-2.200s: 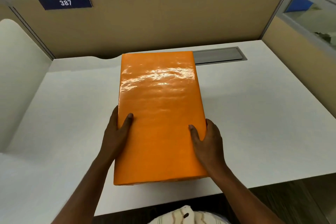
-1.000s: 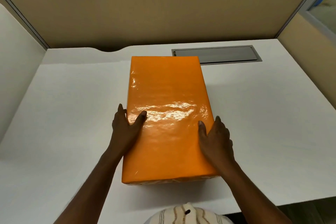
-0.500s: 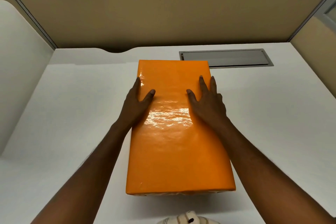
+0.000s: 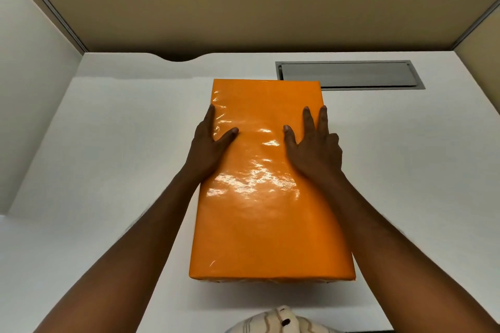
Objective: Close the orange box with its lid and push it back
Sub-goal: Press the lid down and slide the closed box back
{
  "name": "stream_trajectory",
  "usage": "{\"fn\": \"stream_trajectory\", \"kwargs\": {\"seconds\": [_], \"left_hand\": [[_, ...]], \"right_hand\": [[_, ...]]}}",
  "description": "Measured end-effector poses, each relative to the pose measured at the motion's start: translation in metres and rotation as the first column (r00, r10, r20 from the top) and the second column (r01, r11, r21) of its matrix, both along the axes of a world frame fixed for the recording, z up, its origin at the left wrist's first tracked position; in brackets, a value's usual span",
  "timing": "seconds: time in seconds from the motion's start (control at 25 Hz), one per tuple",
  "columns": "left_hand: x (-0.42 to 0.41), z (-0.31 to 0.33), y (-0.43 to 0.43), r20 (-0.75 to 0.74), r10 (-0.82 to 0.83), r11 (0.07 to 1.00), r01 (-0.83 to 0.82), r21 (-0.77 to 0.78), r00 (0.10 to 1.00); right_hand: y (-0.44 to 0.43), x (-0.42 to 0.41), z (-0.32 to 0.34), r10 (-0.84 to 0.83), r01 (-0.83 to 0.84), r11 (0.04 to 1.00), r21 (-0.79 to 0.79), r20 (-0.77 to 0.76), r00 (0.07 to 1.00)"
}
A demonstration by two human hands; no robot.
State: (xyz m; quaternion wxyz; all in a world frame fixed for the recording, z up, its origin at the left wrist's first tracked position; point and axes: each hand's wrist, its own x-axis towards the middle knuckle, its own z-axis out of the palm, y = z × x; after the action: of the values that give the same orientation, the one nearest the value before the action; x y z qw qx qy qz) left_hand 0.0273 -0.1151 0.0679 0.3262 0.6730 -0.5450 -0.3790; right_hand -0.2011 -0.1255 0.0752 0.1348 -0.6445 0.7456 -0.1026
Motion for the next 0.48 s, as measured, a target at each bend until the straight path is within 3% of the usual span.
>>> {"fn": "stream_trajectory", "kwargs": {"seconds": [0.2,0.28,0.36,0.48], "left_hand": [[0.001,0.000,0.000,-0.030,0.044,0.999,-0.043,0.020,0.999],[0.000,0.003,0.005,0.022,0.100,0.995,-0.100,0.021,0.995],[-0.003,0.009,0.012,0.131,0.204,0.979,-0.198,-0.053,0.970],[-0.008,0.020,0.020,0.241,0.274,0.942,-0.209,-0.264,0.931]], "right_hand": [[0.000,0.000,0.001,0.001,-0.001,1.000,0.009,0.031,1.000],[0.002,0.000,0.004,0.009,-0.010,1.000,0.011,0.044,0.999],[0.005,-0.001,0.008,-0.006,0.005,1.000,0.010,0.089,0.996],[0.008,-0.004,0.018,-0.067,0.093,0.993,-0.068,0.323,0.944]]}}
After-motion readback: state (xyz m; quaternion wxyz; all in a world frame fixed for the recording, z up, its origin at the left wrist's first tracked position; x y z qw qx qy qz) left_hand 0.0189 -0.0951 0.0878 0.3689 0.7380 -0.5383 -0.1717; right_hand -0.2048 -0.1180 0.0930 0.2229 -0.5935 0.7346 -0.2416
